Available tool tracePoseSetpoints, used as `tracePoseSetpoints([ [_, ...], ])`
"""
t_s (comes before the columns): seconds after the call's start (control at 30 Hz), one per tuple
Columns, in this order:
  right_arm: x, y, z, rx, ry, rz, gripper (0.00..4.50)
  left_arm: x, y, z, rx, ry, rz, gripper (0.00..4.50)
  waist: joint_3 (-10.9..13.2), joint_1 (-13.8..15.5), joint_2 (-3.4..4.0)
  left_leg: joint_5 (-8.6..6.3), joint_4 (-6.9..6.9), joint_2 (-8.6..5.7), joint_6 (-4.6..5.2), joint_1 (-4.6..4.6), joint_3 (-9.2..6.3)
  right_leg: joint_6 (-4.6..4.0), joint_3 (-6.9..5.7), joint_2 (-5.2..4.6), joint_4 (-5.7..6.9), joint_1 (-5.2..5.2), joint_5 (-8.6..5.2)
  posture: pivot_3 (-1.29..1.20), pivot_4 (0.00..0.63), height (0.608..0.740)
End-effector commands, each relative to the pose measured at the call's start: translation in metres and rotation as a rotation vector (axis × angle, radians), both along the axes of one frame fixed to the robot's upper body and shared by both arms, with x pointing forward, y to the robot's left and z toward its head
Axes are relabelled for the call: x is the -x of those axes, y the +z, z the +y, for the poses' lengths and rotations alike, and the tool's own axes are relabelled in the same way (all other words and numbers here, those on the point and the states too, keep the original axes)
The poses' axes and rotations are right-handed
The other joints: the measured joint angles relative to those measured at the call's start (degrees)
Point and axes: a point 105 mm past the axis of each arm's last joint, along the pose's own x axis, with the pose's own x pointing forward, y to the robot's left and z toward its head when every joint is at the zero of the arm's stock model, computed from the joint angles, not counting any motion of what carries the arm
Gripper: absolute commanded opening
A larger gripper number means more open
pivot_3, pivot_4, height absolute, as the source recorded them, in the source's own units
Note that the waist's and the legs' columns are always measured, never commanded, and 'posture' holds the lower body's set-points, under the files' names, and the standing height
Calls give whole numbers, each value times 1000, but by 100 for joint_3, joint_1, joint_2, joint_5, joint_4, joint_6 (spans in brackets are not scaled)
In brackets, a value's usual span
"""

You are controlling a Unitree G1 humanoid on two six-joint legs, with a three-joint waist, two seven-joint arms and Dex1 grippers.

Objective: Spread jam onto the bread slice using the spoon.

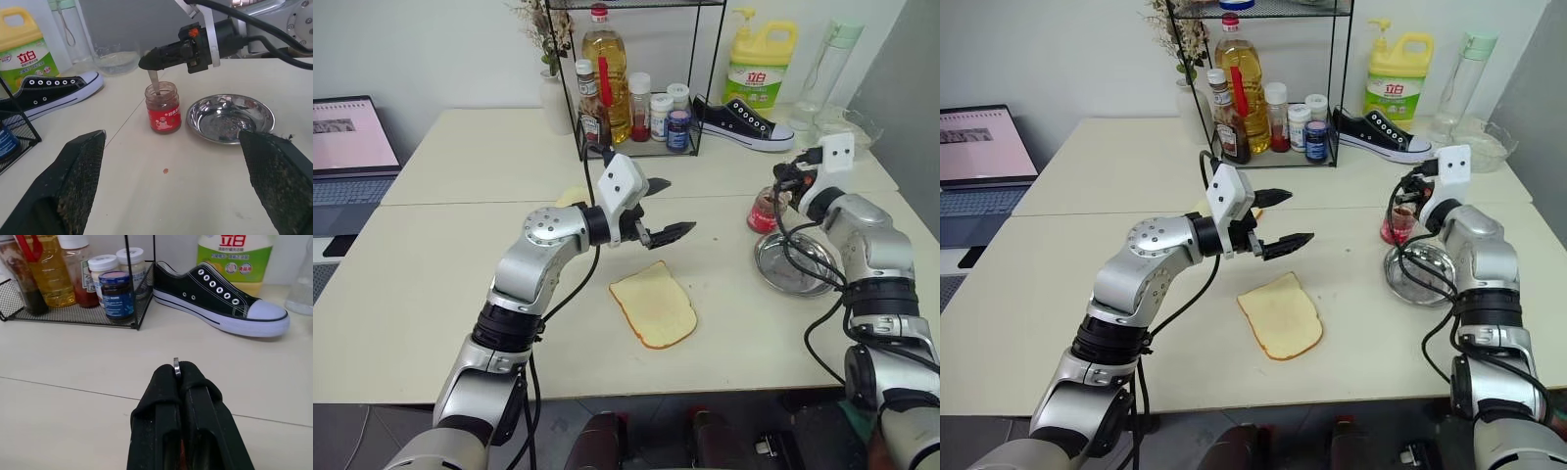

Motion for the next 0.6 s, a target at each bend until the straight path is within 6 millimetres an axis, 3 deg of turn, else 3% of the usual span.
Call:
tracePoseSetpoints([
  [0.03, 2, 27, -9, -152, -31, -54, 24, 2, 16, -2, 14, -8, -65, 4500, 0, 0, 0, 0, 0, 0, 0, 0, 0, 0, 0, 0, 0, 0, 0, 0, 150, 740],
  [0.3, 6, 37, -27, -421, -90, -40, 24, 1, 15, -4, 16, -20, -66, 4500, 0, 2, 0, 0, 0, 0, 1, 0, 1, 0, 0, 0, 1, 0, 0, 0, 150, 740],
  [0.6, 11, 42, -38, -581, -117, -37, 24, -1, 17, -6, 17, -31, -69, 4500, 0, -2, 0, -1, -1, 0, 1, -1, 3, 0, 2, 0, 2, 0, 0, 0, 150, 740],
])
